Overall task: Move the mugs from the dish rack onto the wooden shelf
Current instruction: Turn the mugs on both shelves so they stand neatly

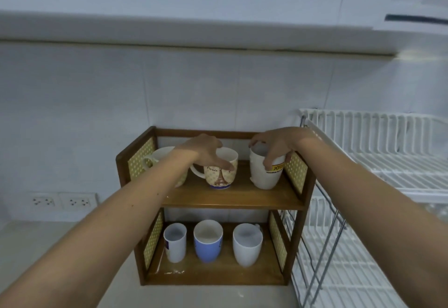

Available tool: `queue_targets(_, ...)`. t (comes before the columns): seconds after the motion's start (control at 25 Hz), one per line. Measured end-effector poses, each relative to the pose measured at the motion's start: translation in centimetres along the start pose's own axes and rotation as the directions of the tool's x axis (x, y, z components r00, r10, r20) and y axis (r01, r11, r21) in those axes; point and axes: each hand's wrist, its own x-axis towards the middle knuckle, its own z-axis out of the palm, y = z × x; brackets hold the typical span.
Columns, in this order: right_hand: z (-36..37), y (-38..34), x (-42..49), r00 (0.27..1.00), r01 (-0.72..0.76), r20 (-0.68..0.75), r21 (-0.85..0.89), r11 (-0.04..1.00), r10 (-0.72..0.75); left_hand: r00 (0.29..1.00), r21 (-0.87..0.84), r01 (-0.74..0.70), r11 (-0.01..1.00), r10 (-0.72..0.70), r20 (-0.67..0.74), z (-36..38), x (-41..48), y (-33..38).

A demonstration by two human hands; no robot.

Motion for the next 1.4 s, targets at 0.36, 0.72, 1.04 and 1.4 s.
queue_targets(0.36, 0.4, -1.1, -0.8, 0.996, -0.062, -0.073, -0.041, 0.997, 0.059, 0.998, -0.027, 0.028, 0.999, -0.029, -0.059, 1.1, 0.3, -0.4)
queue_targets(0.72, 6.3, -2.4, -4.2, 0.757, -0.007, -0.652, -0.048, 0.999, -0.026, 0.687, 0.249, -0.413, 0.876, 0.479, -0.546, 5.4, -8.4, 0.0)
queue_targets(1.04, 23.1, -5.6, -1.7, 0.890, 0.401, -0.181, -0.127, 0.907, -0.419, 0.954, 0.196, -0.285, 0.938, 0.257, 0.156, 15.4, -11.3, -8.0)
queue_targets(1.4, 24.2, -9.6, 9.5, 0.984, 0.092, 0.162, -0.119, 0.989, -0.072, 0.890, 0.171, 0.118, 0.978, -0.181, 0.418, 19.1, -5.7, -9.7)
